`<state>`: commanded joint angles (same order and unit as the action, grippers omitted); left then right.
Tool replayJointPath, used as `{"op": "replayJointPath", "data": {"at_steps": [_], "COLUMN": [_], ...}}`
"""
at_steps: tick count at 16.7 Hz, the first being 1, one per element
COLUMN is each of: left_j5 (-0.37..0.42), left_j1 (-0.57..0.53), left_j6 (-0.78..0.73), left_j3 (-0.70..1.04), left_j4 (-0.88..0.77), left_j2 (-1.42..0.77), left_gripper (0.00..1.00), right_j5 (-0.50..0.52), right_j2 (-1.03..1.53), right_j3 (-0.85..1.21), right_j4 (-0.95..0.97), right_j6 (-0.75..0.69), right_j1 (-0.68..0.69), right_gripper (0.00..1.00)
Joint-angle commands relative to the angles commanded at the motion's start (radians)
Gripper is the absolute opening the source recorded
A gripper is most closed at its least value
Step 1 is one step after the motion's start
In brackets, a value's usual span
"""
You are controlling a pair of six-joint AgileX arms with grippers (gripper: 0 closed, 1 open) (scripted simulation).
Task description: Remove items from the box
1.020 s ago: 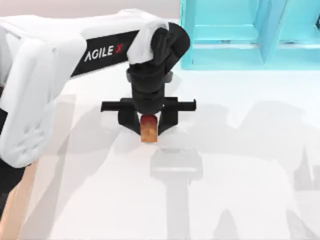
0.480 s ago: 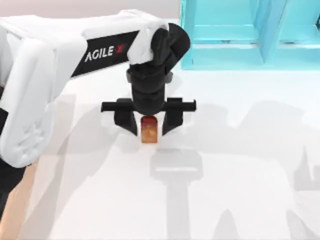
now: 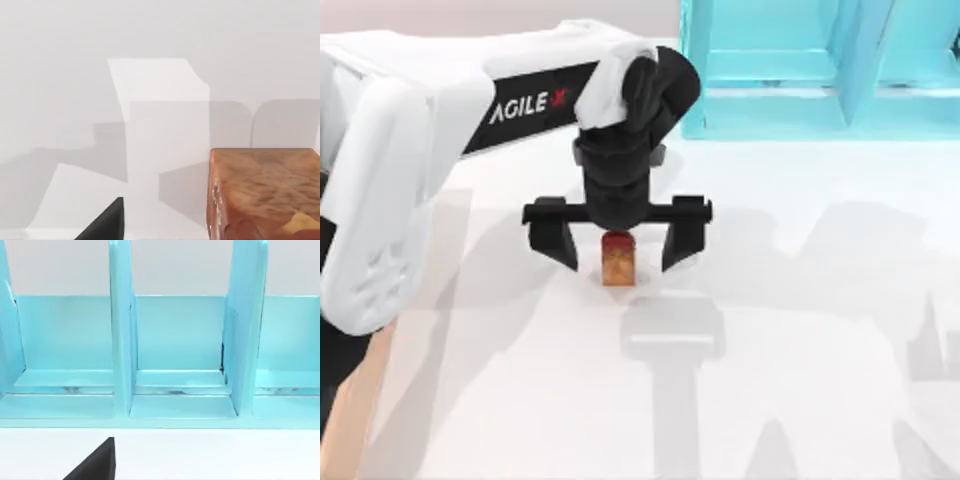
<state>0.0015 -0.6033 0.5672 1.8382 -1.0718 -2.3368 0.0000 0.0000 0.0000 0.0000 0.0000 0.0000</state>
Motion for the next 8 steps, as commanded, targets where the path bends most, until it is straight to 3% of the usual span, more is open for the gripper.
{"op": "replayJointPath", "data": {"at_steps": [8], "left_j5": [0.001], "left_j1": [-0.003], "left_j6": [0.000], "left_j3": [0.085], "left_j4": [-0.092], "left_j2": [0.010], "left_gripper": [1.00], "right_j5": [0.000], "right_j2": [0.000], "right_j3": [0.000], "right_j4": [0.000], "right_j6": [0.000], "right_j1": [0.000], "right_gripper": [1.00]}}
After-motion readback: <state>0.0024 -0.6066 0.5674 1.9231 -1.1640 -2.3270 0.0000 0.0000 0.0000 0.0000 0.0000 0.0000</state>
